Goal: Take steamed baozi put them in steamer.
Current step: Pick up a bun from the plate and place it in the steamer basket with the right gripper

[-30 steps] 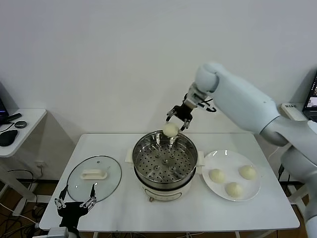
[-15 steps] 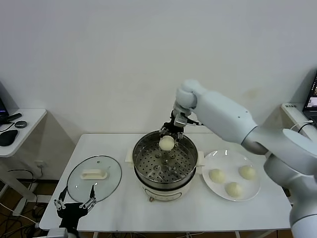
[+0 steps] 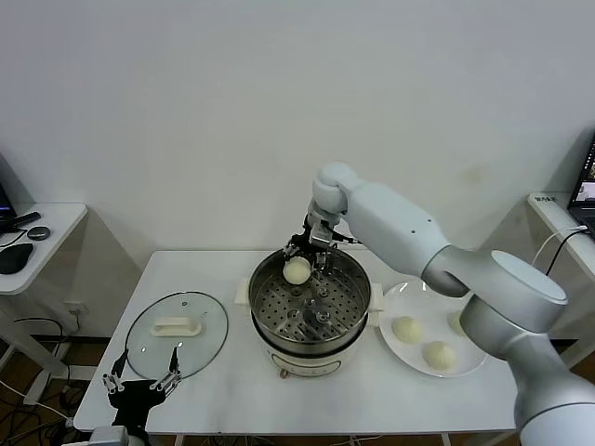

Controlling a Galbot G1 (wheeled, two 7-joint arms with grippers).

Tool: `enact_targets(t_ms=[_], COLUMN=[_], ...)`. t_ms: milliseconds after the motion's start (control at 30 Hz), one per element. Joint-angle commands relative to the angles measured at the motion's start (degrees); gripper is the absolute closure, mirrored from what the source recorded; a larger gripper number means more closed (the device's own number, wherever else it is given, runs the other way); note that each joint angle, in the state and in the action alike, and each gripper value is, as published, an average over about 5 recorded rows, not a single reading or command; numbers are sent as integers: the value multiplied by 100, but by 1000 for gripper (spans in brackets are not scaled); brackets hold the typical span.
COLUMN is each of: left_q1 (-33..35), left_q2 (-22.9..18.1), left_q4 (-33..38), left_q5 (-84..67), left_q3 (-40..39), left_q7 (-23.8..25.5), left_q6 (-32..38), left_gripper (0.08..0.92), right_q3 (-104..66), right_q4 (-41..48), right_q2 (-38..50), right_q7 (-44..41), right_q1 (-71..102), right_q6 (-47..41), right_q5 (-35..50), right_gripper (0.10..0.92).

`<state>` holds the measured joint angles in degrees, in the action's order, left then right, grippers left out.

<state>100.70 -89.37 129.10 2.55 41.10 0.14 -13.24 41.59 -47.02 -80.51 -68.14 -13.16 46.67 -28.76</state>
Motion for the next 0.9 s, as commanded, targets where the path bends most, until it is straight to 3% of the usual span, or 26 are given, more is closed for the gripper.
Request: enact_targets(t_ms=[33,367,567,700,900], left_q1=[3,-19,-23,-20,-21], left_q2=[0,-8,-10,-18,-10], left_q4=[-21,-50,-53,-55,-49], left_q5=[-2,0,0,2,4], left_q3=[-3,-26,-33,-37,-31], left_q7=[-1,1,10,11,15], left_q6=[-2,-2,-8,-10,-11], left_gripper=[177,177,177,177,177], right_q3=[-78,-120,-83,8,-98], right_q4=[322,347,292,115,-641], right_q2=[-203,-73,-18,108,630], right_q7=[231,181,161,-24,-666], right_q1=[69,57,62,-4,-348], right_q6=[72,72,66,-62,-911], right_q5=[-241,-229,-121,207,1265], right_gripper=[397,397,290,214,203])
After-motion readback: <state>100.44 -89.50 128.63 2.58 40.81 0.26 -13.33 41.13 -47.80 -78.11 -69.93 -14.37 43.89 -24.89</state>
